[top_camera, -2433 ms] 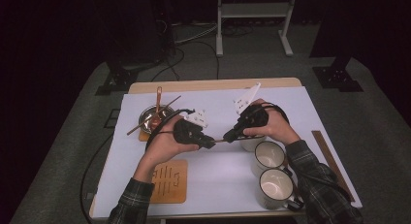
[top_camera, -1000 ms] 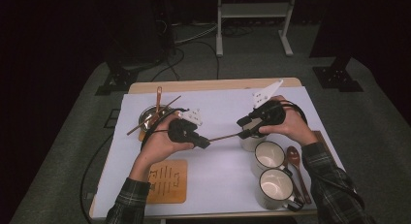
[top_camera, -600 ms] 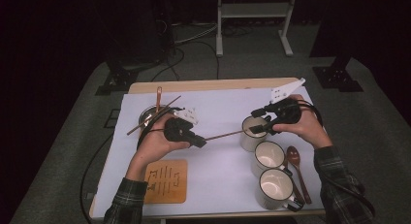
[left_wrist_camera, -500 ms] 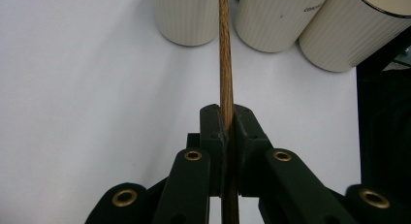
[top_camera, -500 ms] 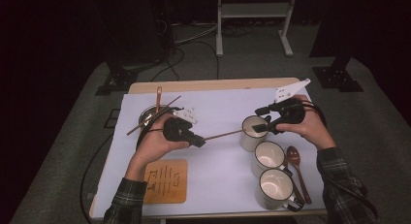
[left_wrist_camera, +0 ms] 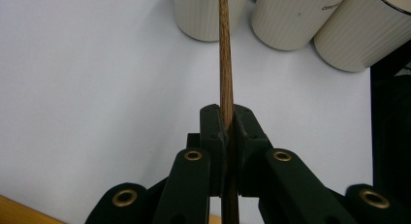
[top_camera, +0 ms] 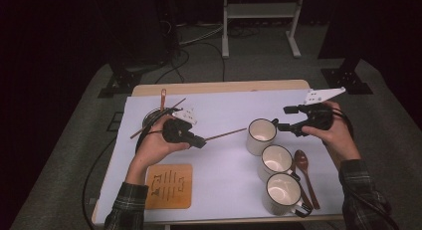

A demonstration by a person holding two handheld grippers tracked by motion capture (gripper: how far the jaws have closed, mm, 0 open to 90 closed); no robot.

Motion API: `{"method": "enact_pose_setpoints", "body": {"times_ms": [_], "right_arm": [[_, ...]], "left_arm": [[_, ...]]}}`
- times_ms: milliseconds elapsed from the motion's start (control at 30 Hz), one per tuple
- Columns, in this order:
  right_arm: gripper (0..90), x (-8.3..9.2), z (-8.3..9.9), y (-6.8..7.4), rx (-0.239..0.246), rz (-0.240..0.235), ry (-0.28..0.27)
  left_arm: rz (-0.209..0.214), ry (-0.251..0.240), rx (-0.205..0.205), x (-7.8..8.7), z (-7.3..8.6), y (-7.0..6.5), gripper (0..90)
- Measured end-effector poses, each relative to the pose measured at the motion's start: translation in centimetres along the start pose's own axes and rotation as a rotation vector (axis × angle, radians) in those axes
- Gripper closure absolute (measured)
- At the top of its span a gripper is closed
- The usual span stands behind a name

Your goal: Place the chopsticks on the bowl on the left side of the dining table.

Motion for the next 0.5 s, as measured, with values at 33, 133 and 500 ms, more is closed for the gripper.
{"method": "enact_pose_setpoints", "body": {"times_ms": [33, 133, 500], "right_arm": [[23.9, 0.2, 0.3, -0.2, -0.009, 0.011, -0.003], [23.0, 0.5, 1.1, -1.1, -0.027, 0.052, 0.001], [22.4, 0.2, 4.7, -3.9, -0.103, 0.148, 0.034]], "left_arm": [[-0.006, -0.001, 0.003, 0.1, 0.0, 0.1, 84.3], [-0.034, -0.002, 0.013, 0.4, 0.2, 0.6, 84.3], [-0.092, -0.032, 0.071, 1.1, 1.1, 2.6, 84.3]]}}
Point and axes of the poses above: each handheld gripper's, and its own axes: x roughly backward along the jaws, z roughly out of its underside, y roughly to its left, the point moved 5 cm from there along -x, roughly forward along the jaws
